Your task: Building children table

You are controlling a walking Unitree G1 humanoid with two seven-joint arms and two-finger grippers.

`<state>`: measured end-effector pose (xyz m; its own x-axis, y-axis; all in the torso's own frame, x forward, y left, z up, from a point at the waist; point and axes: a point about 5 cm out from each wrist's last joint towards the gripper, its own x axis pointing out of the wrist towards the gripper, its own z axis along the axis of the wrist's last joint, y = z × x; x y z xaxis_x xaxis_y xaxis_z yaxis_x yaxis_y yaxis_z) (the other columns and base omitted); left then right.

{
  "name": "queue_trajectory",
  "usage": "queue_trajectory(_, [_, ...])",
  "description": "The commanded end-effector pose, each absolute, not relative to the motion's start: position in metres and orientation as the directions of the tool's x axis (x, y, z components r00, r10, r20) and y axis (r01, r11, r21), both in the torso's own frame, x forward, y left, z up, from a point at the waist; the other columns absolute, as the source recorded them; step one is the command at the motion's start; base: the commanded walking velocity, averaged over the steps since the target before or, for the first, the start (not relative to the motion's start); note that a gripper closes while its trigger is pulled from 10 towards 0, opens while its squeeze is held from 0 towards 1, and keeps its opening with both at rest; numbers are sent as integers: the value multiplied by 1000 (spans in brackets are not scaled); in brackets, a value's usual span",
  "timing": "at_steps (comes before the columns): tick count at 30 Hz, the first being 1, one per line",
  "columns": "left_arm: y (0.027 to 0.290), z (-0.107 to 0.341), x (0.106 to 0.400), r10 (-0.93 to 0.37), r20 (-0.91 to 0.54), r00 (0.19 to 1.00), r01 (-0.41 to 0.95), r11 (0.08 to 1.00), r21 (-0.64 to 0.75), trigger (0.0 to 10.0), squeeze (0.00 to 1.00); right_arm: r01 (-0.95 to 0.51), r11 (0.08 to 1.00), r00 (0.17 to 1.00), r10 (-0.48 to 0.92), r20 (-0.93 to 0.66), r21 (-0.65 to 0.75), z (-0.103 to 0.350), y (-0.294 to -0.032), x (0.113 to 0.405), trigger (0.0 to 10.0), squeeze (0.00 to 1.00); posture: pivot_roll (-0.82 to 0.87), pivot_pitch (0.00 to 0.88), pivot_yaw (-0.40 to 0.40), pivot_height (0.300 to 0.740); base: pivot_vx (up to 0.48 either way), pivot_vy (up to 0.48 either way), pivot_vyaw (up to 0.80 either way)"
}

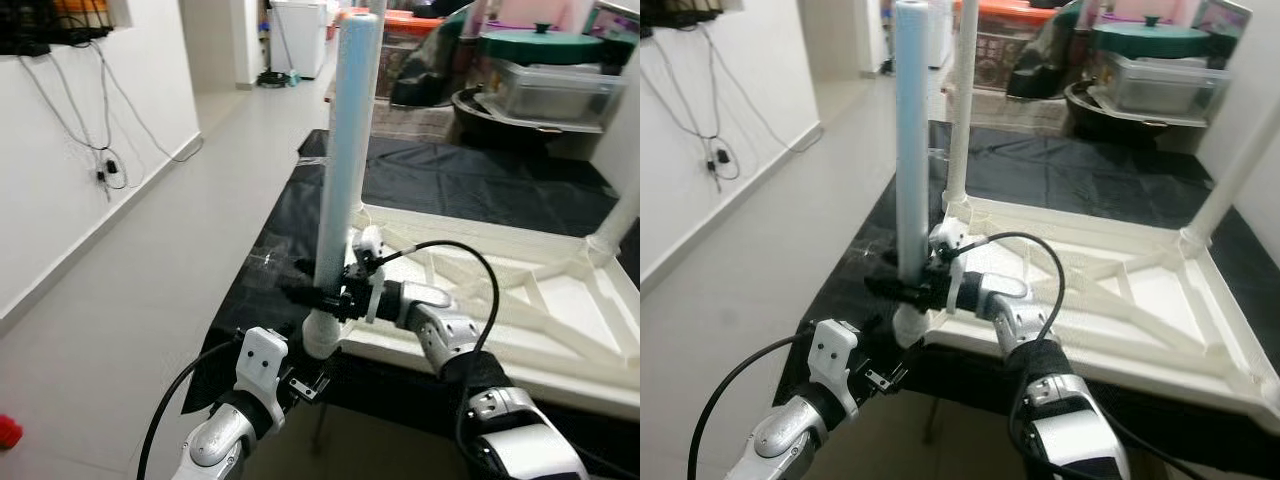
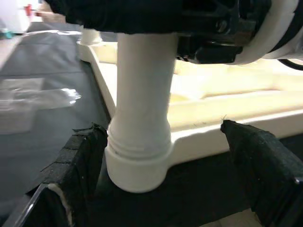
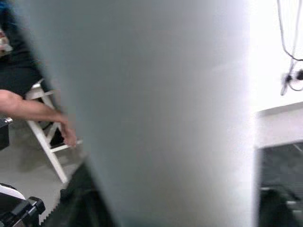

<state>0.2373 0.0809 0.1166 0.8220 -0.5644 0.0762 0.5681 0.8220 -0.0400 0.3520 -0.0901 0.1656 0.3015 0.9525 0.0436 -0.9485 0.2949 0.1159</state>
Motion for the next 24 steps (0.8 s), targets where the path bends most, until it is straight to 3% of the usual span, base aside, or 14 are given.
queue_trajectory(1, [80, 115, 237, -566, 65, 822, 569, 821, -44, 10000, 0, -935, 338, 345, 937, 57, 106, 168, -87, 356, 0, 0, 181, 0, -78, 740, 0, 0, 0])
queue_trajectory(3, [80, 115, 237, -566, 65, 822, 569, 821, -44, 10000, 0, -935, 338, 345, 937, 57, 106, 168, -87, 356, 0, 0, 181, 0, -78, 740, 0, 0, 0])
queue_trajectory(5, [80, 114, 237, -566, 65, 822, 569, 821, -47, 10000, 0, -684, 718, 727, 685, 43, 124, 168, -103, 381, 0, 0, 180, 0, -80, 740, 0, 0, 0])
queue_trajectory(6, [80, 114, 237, -566, 65, 822, 569, 821, -47, 10000, 0, -684, 718, 727, 685, 43, 124, 168, -103, 381, 0, 0, 180, 0, -80, 740, 0, 0, 0])
queue_trajectory(7, [80, 114, 237, -567, 65, 821, 570, 821, -47, 10000, 0, -486, 863, 872, 489, 14, 137, 164, -119, 389, 0, 0, 177, 0, -77, 740, 0, 0, 0])
queue_trajectory(8, [80, 114, 237, -567, 65, 821, 570, 821, -47, 10000, 0, -486, 863, 872, 489, 14, 137, 164, -119, 389, 0, 0, 177, 0, -77, 740, 0, 0, 0])
queue_trajectory(9, [80, 114, 237, -567, 65, 821, 570, 820, -48, 10000, 0, -225, 964, 972, 231, -30, 139, 157, -141, 393, 0, 0, 176, 0, -77, 740, 0, 0, 0])
queue_trajectory(10, [80, 114, 237, -568, 64, 821, 571, 820, -48, 10000, 0, 43, 993, 997, -35, -72, 111, 148, -166, 390, 0, 0, 173, 0, -72, 740, 0, 0, 0])
queue_trajectory(12, [80, 114, 237, -568, 64, 821, 571, 820, -48, 10000, 0, 43, 993, 997, -35, -72, 111, 148, -166, 390, 0, 0, 173, 0, -72, 740, 0, 0, 0])
queue_trajectory(15, [80, 113, 236, -569, 63, 820, 572, 819, -47, 10000, 0, 370, 925, 926, -360, -117, 83, 134, -192, 374, 0, 0, 175, 0, -74, 740, 0, 0, 0])
queue_trajectory(18, [80, 113, 236, -569, 63, 820, 572, 819, -47, 10000, 0, 370, 925, 926, -360, -117, 83, 134, -192, 374, 0, 0, 175, 0, -74, 740, 0, 0, 0])
queue_trajectory(21, [81, 113, 236, -571, 60, 819, 573, 818, -45, 10000, 0, 511, 853, 854, -489, -179, 106, 121, -181, 352, 0, 0, 174, 0, -72, 740, 0, 0, 0])
queue_trajectory(22, [81, 112, 236, -571, 60, 819, 574, 818, -44, 10000, 0, 474, 872, 875, -449, -182, 124, 121, -171, 353, 2745, 0, 174, 0, -73, 740, 0, 0, 0])
queue_trajectory(24, [81, 112, 236, -571, 59, 819, 574, 818, -44, 10000, 0, 433, 890, 896, -407, -178, 142, 121, -162, 355, 2745, 0, 174, 0, -73, 740, 0, 0, 0])
